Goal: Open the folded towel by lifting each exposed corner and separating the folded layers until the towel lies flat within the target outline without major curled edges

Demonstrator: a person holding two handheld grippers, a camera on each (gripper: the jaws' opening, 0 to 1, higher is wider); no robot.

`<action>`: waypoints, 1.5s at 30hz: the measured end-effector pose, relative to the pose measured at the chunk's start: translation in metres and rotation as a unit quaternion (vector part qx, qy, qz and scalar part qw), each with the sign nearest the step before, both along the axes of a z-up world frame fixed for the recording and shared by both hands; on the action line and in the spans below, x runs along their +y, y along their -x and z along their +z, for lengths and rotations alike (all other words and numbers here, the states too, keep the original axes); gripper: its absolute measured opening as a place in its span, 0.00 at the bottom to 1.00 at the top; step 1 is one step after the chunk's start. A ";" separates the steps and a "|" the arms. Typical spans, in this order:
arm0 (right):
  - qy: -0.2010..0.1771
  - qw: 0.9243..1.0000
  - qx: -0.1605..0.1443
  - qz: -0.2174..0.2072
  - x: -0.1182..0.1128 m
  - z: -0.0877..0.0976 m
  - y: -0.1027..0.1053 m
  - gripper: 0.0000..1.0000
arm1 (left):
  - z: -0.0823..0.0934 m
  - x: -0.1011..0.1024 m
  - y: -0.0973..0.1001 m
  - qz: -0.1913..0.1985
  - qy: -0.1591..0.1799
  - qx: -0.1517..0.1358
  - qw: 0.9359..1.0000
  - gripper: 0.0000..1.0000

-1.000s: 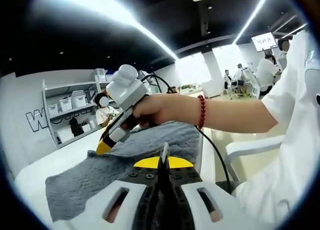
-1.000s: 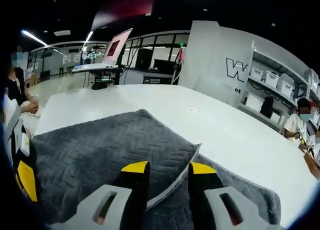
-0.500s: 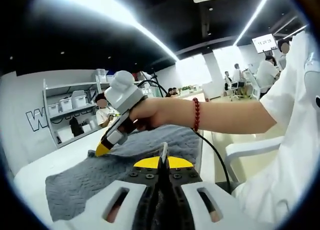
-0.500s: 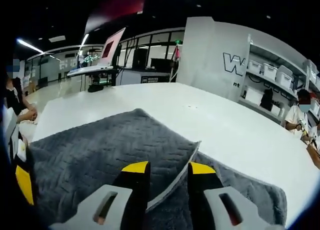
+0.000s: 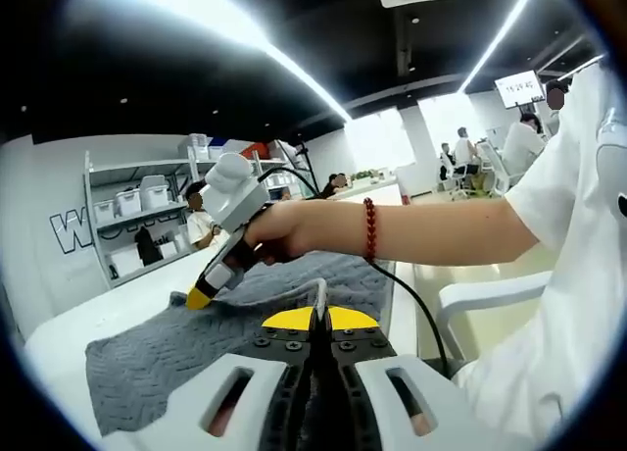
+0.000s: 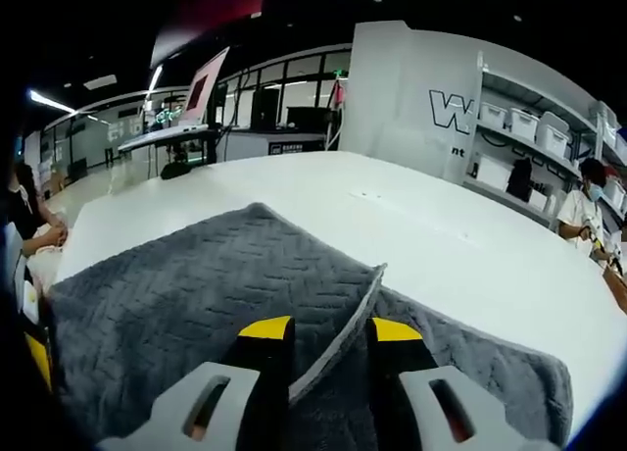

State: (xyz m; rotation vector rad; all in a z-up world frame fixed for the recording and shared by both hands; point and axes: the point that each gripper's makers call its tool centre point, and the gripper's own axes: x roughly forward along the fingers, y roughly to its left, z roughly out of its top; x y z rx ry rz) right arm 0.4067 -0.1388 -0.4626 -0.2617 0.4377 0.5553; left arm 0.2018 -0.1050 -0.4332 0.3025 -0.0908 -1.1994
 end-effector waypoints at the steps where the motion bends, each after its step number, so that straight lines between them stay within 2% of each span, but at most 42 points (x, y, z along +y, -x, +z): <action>1: 0.004 1.000 0.002 0.000 -0.001 -0.001 -0.001 0.25 | 0.000 0.000 0.000 0.000 0.000 0.000 1.000 0.02; 6: -0.040 0.999 0.011 0.000 -0.002 0.004 -0.011 0.24 | 0.000 0.001 -0.001 0.002 0.007 0.012 1.000 0.02; 9: -0.024 1.000 0.008 -0.007 -0.006 0.003 -0.014 0.24 | -0.001 0.001 0.000 0.000 0.004 0.009 1.000 0.02; 12: -0.028 1.000 0.010 -0.010 -0.006 0.003 -0.018 0.23 | -0.003 0.000 0.000 0.001 -0.004 0.006 1.000 0.01; 29: -0.026 0.999 0.010 -0.017 -0.002 0.007 -0.037 0.22 | -0.004 -0.001 0.002 -0.005 -0.006 0.006 1.000 0.02; 39: -0.028 0.999 0.015 -0.026 -0.002 0.002 -0.046 0.22 | -0.004 0.000 0.003 -0.004 -0.007 0.004 1.000 0.02; 43: -0.022 0.999 0.013 -0.035 -0.005 0.001 -0.056 0.14 | -0.004 0.001 0.002 0.000 -0.006 0.006 1.000 0.02; 45: -0.025 0.999 0.015 -0.036 -0.005 0.002 -0.064 0.14 | -0.004 0.002 0.000 0.003 -0.005 0.006 1.000 0.02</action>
